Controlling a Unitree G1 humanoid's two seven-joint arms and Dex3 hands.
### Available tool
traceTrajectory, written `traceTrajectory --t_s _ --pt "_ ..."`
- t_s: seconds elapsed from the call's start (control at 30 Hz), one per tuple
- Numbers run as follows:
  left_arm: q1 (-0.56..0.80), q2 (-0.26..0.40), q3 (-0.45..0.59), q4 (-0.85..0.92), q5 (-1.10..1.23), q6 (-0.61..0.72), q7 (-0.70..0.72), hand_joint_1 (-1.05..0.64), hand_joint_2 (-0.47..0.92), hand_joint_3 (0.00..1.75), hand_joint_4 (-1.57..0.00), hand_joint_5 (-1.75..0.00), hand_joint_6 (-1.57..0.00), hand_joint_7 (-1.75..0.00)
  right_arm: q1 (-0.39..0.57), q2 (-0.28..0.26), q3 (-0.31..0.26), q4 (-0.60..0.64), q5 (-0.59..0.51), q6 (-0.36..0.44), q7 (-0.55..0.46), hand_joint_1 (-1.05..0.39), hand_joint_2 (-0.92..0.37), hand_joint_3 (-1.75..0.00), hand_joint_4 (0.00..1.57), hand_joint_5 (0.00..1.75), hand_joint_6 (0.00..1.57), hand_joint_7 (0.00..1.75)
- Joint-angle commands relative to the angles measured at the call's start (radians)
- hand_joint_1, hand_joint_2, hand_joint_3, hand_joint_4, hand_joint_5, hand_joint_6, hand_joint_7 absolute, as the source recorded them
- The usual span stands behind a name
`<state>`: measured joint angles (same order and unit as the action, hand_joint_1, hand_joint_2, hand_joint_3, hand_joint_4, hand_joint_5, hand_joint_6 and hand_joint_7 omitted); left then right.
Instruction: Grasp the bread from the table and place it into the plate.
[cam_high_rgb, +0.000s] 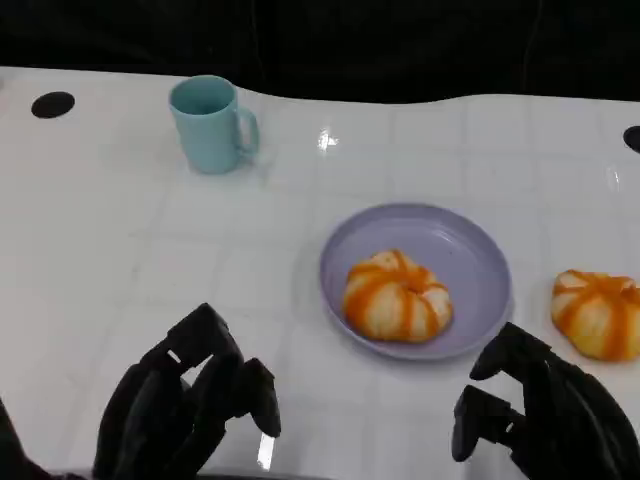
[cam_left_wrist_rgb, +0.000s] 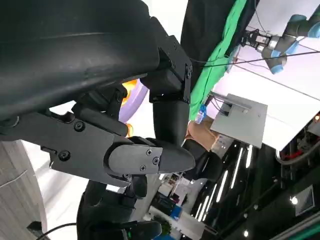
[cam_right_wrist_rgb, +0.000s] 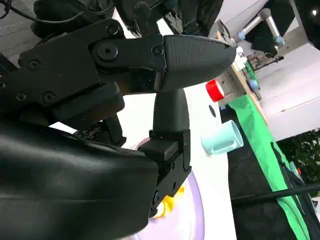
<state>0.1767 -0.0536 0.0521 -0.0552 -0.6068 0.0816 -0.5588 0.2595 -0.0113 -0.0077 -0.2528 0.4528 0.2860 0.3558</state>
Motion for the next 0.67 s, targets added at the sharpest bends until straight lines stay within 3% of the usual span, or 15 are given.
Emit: traceTrajectory --t_s 0.03,0.67 --pt "0.012 0.006 0.015 0.011 -0.013 -0.001 -0.015 -0.54 0.92 0.35 -0.84 -1.75 -0.59 -1.75 0.009 -0.017 -0.006 -0.013 -0.003 -0.01 0.001 -0.54 -0.92 -0.49 0.76 1.75 0.47 1.75" --pt "-0.014 -0.015 0.035 0.069 -0.003 -0.018 -0.029 -0.52 0.92 0.37 -0.83 -1.75 -0.59 -1.75 -0.002 -0.016 -0.036 0.004 0.024 -0.007 0.01 -0.53 -0.92 -0.5 0.75 1.75 0.46 1.75"
